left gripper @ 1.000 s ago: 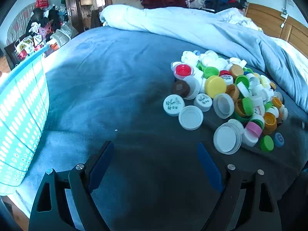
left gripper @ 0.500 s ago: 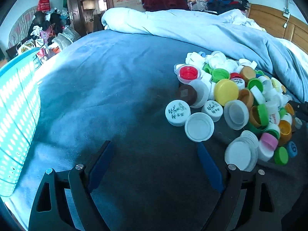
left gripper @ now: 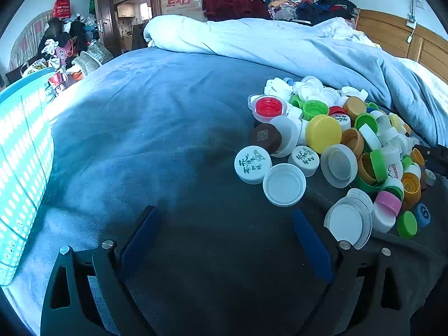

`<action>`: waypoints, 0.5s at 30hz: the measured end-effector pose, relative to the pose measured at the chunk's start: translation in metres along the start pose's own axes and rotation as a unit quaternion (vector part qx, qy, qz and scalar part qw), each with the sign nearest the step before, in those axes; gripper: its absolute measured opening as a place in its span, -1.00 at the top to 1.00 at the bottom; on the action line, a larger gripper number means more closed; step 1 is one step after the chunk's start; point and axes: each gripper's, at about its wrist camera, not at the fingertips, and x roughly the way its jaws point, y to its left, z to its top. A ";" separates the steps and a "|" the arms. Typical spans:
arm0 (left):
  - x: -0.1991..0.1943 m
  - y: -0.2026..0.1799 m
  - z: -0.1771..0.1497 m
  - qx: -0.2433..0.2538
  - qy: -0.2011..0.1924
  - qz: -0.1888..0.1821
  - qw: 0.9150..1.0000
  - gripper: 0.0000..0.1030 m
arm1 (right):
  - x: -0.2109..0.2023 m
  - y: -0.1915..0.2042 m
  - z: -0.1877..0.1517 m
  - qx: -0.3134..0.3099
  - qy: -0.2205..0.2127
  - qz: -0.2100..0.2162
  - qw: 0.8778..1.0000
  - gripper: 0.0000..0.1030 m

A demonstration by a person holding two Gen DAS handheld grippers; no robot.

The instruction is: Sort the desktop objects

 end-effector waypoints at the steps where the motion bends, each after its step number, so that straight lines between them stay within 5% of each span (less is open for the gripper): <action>1: 0.000 0.000 0.000 0.000 0.000 -0.001 1.000 -0.83 | 0.000 0.000 0.000 0.000 0.000 0.000 1.000 -1.00; 15: 0.002 0.000 0.001 0.004 0.002 -0.005 1.000 -0.88 | -0.001 -0.001 -0.001 0.000 0.000 -0.002 1.000 -1.00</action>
